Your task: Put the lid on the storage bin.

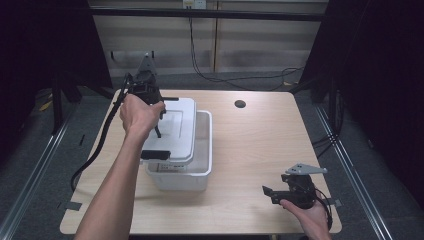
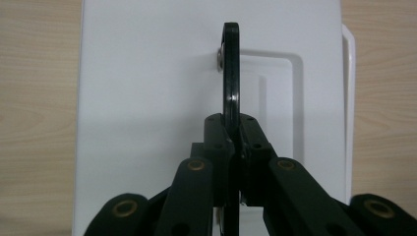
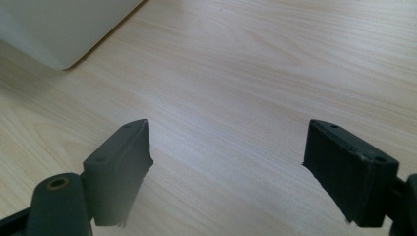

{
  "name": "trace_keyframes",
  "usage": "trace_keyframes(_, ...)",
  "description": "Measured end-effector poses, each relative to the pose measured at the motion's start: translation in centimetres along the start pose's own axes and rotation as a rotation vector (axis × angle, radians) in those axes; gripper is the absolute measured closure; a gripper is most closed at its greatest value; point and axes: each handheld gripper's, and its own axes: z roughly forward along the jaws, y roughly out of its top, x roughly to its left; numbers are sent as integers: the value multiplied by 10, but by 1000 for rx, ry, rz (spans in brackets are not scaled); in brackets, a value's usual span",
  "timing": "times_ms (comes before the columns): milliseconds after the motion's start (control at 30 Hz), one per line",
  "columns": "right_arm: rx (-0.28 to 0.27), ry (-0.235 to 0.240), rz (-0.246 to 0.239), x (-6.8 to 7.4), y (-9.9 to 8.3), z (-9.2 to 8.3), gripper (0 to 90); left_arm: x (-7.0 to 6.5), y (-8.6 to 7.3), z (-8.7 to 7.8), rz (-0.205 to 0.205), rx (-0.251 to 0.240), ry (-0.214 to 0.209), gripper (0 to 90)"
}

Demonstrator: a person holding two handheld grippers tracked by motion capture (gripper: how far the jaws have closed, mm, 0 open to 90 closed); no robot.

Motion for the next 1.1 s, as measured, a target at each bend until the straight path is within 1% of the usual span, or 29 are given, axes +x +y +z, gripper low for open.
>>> trace_keyframes(33,0,0,1,0,0,0,174,-3,0,-1,-4,-8,-2,849)
trace_keyframes(100,0,0,2,0,0,0,174,-6,0,-1,14,4,-3,848)
trace_keyframes(167,0,1,3,0,0,0,174,-8,0,-2,13,1,-1,848)
trace_keyframes(200,0,1,3,0,0,0,174,-9,0,-2,26,9,0,849)
trace_keyframes(233,2,0,5,0,0,0,173,-13,-1,-1,26,5,-3,849)
trace_keyframes(300,2,-1,4,0,0,0,174,-15,-1,1,34,10,-10,849)
trace_keyframes(367,3,-1,3,0,0,0,174,-17,-1,3,43,19,-5,849)
trace_keyframes(400,3,-1,3,0,0,0,174,-18,-2,4,37,18,-6,849)
trace_keyframes(467,3,-1,2,0,0,0,174,-20,-2,6,49,20,-12,849)
trace_keyframes(500,3,-1,4,0,0,0,174,-20,-3,6,47,19,-17,849)
trace_keyframes(533,3,-1,3,0,0,0,174,-22,-3,7,45,19,-10,849)
trace_keyframes(567,4,-2,3,0,0,0,174,-23,-3,8,54,27,-9,850)
trace_keyframes(600,4,-1,4,0,0,0,174,-23,-4,8,52,18,-13,850)
trace_keyframes(633,3,-2,4,0,0,0,174,-26,-4,10,52,21,-17,850)
trace_keyframes(667,3,-1,4,0,0,0,174,-26,-4,10,60,20,-22,850)
trace_keyframes(700,3,-2,4,0,0,0,174,-28,-5,10,58,11,-23,850)
trace_keyframes(733,4,-2,3,0,0,0,174,-30,-5,12,61,18,-21,850)
trace_keyframes(767,4,-2,4,0,0,0,174,-33,-6,13,52,15,-14,849)
trace_keyframes(800,5,-2,3,0,0,0,174,-34,-7,14,61,15,-13,850)
trace_keyframes(933,5,-3,-1,0,0,0,174,-39,-9,19,51,18,-24,850)
trace_keyframes(967,5,-3,2,0,0,0,173,-42,-11,21,39,19,-12,850)
trace_keyframes(1100,9,-4,1,0,0,0,174,-45,-16,27,25,11,3,850)
